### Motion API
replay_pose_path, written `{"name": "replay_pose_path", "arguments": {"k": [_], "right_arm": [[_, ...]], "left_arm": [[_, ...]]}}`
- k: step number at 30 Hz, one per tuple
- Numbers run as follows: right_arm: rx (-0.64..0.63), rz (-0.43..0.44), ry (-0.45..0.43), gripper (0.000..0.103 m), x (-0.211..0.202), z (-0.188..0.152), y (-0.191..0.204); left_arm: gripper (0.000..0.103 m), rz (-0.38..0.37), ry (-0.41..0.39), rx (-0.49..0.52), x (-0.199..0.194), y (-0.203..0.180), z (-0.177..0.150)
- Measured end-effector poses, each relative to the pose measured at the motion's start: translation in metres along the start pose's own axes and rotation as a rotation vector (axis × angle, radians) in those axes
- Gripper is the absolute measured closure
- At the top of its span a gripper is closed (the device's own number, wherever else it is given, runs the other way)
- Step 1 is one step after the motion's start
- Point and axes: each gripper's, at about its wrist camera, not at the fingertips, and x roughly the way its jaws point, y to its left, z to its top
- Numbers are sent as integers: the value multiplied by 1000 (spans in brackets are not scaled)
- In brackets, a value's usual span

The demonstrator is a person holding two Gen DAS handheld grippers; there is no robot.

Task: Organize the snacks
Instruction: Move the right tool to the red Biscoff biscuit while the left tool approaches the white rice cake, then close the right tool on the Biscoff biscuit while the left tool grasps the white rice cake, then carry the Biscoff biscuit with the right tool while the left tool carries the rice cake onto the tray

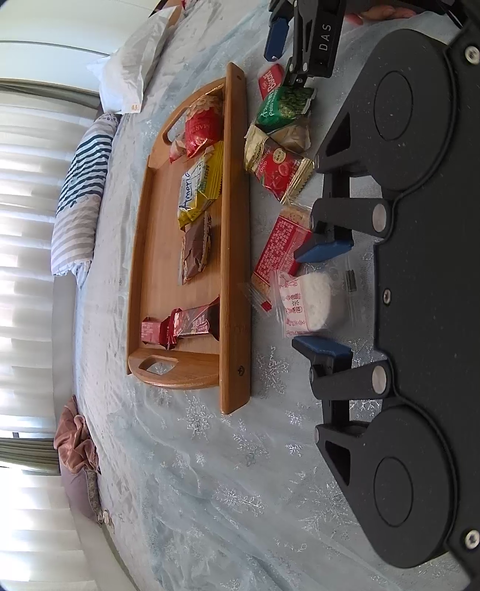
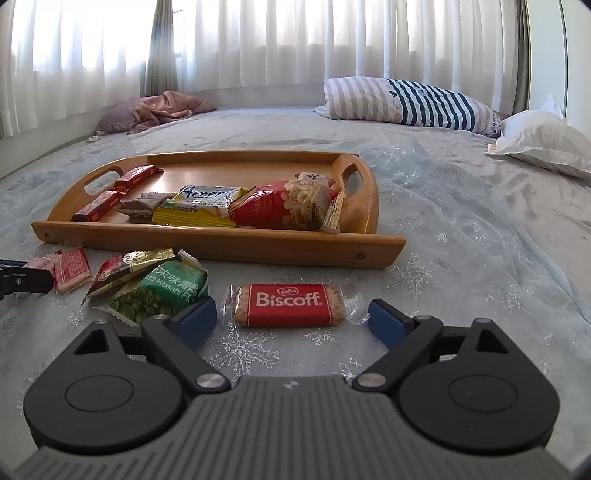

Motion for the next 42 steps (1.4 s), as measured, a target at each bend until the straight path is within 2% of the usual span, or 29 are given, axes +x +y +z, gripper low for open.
{"name": "replay_pose_path", "arguments": {"k": [1,4,15,22,29,34,38,42], "right_arm": [[0,0,-1,7,0,0,0],[-1,-1,-1,10,0,0,0],[-31,7,-4,37,-5,5,5],[-27,-28,-3,38,-9,8,9],[-4,-72,-16,38,-17,12,9],[-1,-84,-37,38,-24,19,9],[-2,-87,-71,38,-32,30,9],[-8,-83,-110,38,-37,45,10]], "left_arm": [[71,-2,-2,-4,0,1,0],[73,-4,-11,-40,-4,4,0],[73,-7,-24,-22,-17,7,8],[73,7,-21,-20,-20,11,10],[73,-15,-26,-27,-24,14,17],[73,-46,-35,-34,-26,17,28],[73,-89,-65,-51,-29,20,41],[73,-102,-92,-46,-31,17,58]]}}
